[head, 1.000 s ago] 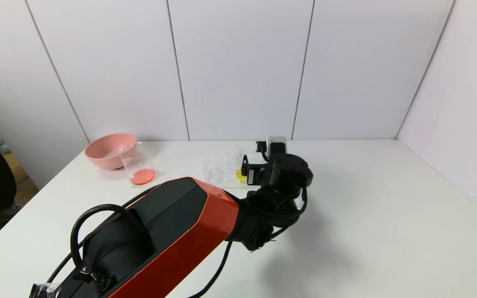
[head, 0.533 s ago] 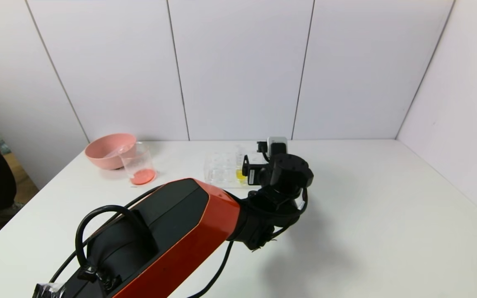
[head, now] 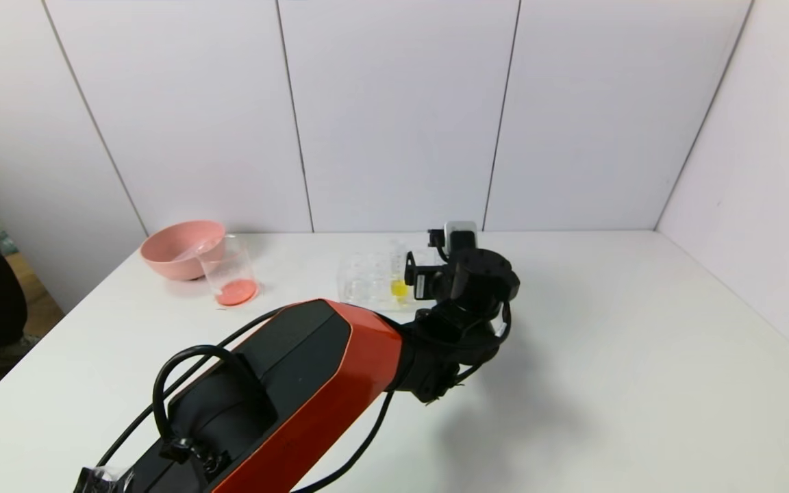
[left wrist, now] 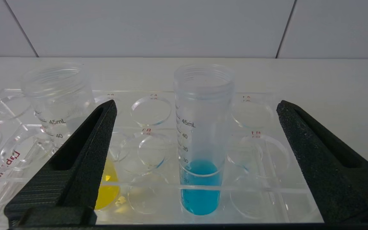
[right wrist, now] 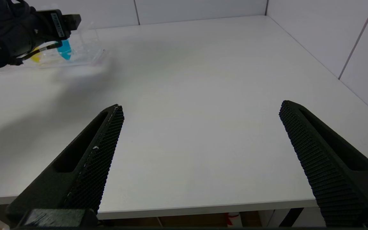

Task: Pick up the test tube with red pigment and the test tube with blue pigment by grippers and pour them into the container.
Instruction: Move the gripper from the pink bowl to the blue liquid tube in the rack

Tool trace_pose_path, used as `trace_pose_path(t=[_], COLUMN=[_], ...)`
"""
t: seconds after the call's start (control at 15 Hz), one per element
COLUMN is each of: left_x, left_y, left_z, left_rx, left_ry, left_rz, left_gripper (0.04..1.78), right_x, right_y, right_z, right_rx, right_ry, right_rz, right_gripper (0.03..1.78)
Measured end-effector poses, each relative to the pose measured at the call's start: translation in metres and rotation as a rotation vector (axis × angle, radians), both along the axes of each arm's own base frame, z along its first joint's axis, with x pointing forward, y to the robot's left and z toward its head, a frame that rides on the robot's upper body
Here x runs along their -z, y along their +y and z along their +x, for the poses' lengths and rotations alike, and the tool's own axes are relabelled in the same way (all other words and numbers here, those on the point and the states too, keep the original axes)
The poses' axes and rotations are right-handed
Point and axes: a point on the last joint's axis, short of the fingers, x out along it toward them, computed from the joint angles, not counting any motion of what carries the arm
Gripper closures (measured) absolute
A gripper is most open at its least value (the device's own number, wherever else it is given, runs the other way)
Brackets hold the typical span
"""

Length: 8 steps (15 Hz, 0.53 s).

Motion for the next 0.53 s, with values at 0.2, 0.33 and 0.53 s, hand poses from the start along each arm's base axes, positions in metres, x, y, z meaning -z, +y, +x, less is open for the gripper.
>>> trace_pose_path(t=[0.2,0.33,0.53], left_x=[0.002,0.0051,0.0086], left_y=[-0.0051,-0.0071,-0.0092], left_z=[0.0057,0.0077,0.0095], left_rx=[-0.002,-0.002,-0.001], left_ry=[-0.017,-0.021,-0.02], left_rz=[-0.009,-0.011,-0.01], left_gripper=[0.06,0.06,0.06], right_x=[0.0,0.0,0.0], right_y=[0.0,0.0,0.0], right_z=[0.0,0.0,0.0], right_rx=[0.0,0.0,0.0], right_ry=[0.0,0.0,0.0], right_rz=[0.0,0.0,0.0], right_gripper=[0.04,0.04,0.04])
